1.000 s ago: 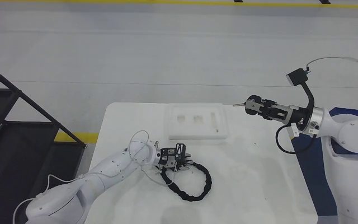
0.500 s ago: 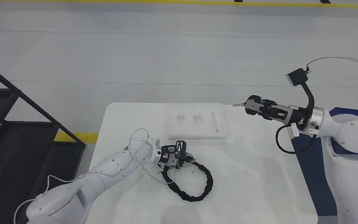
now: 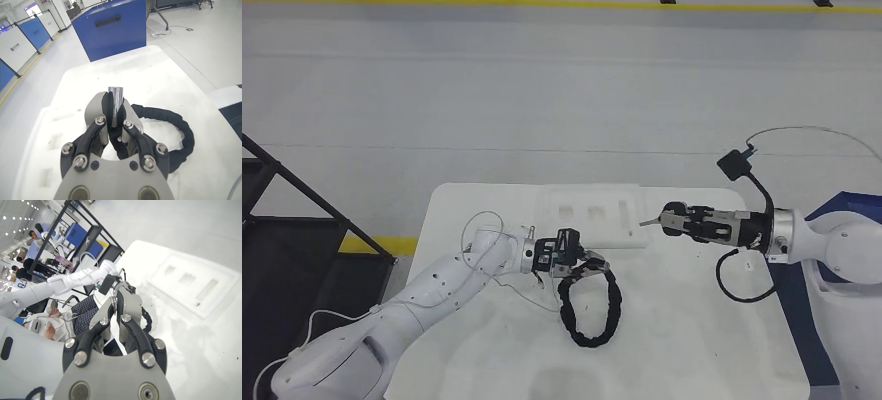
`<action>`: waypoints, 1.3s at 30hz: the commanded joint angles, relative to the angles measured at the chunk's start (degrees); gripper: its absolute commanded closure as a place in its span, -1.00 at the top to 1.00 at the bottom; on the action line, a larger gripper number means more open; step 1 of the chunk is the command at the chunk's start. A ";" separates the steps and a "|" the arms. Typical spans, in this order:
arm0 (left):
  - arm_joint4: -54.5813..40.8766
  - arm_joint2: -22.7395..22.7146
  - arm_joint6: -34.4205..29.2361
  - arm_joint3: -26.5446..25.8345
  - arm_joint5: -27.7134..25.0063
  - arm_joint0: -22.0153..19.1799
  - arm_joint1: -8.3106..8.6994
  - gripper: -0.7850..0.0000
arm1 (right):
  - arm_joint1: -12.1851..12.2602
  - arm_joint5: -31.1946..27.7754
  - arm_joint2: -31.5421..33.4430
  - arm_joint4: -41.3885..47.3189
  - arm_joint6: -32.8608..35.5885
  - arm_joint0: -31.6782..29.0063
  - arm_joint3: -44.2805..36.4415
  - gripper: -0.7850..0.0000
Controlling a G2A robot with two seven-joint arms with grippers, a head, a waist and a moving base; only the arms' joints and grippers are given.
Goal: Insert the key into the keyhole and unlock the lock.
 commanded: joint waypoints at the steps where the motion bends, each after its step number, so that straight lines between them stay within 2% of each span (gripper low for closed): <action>1: -1.17 -1.05 -0.17 -1.77 0.48 0.17 0.05 -1.00 | 0.21 2.17 -0.67 -0.65 1.18 -0.82 -1.34 -1.00; 9: -3.63 -3.35 2.52 -6.45 2.29 1.59 -0.23 -1.00 | 1.19 7.14 -0.55 -5.25 2.65 -3.51 -8.10 -1.00; 19: -2.88 -5.06 13.95 -6.14 2.71 3.30 -0.59 -1.00 | 2.33 12.30 4.31 -11.84 -1.07 -6.55 -16.88 -1.00; 24: -0.86 -5.08 18.18 -5.57 5.93 3.24 -1.32 -1.00 | 2.41 12.79 4.64 -12.19 -1.74 -6.86 -17.63 -1.00; 39: -0.86 -5.08 18.18 -5.57 5.93 3.24 -1.32 -1.00 | 2.39 13.21 4.64 -12.28 -3.05 -7.35 -17.16 -1.00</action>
